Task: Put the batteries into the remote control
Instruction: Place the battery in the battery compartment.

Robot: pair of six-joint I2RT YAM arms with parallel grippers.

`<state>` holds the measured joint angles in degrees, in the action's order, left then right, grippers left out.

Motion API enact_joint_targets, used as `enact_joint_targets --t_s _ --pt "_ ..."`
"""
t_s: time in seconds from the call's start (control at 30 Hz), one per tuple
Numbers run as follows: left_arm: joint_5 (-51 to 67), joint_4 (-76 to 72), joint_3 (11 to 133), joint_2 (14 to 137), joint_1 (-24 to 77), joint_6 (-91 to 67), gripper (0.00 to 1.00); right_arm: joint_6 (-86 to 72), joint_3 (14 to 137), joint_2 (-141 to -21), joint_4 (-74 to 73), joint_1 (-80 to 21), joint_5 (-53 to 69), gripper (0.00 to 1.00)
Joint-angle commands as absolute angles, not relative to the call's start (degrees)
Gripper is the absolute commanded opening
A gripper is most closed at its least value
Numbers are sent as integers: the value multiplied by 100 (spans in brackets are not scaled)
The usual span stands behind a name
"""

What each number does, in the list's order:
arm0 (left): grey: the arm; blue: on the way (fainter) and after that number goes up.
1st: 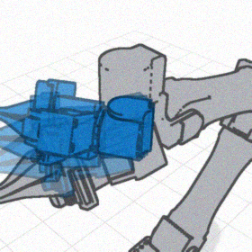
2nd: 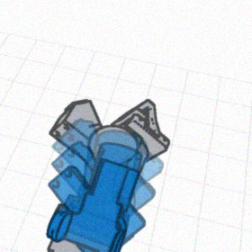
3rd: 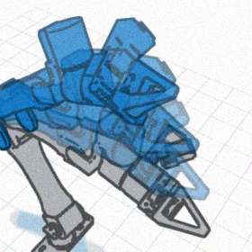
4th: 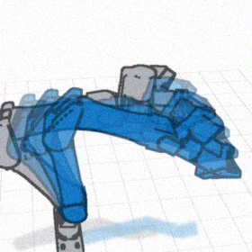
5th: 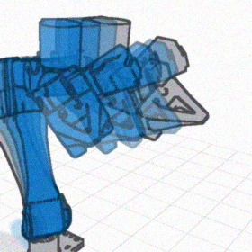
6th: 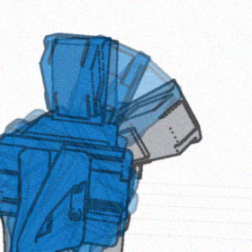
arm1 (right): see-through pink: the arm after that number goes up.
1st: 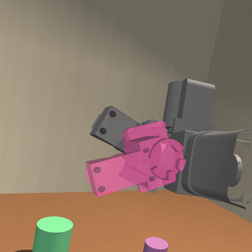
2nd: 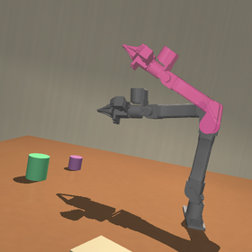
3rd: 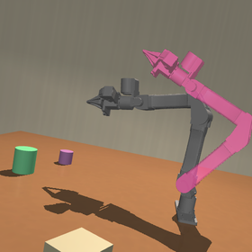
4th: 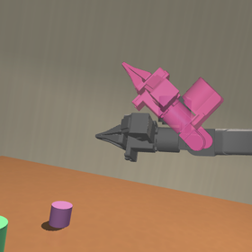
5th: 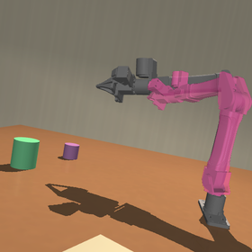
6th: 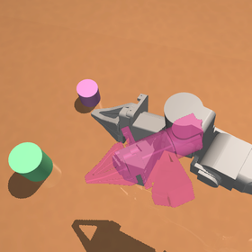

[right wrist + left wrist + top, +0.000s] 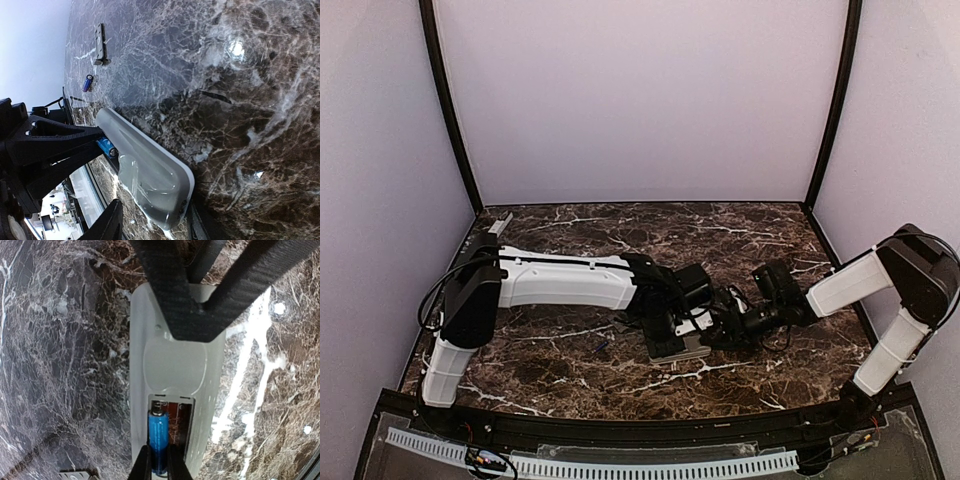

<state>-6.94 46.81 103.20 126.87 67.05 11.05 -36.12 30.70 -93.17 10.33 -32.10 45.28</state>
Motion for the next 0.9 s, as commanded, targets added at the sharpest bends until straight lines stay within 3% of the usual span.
enact_joint_targets --t_s 0.0,0.63,0.87 --pt "-799 4936 10440 12793 6724 1174 11 -3623 2968 -9439 1080 -3173 4536 43" --pt "-889 4990 10508 12819 6731 1097 22 -3604 2939 -9435 1094 -3138 4544 43" --pt "-685 4973 10531 12710 6730 976 37 -3611 2922 -9406 1105 -3136 4527 44"
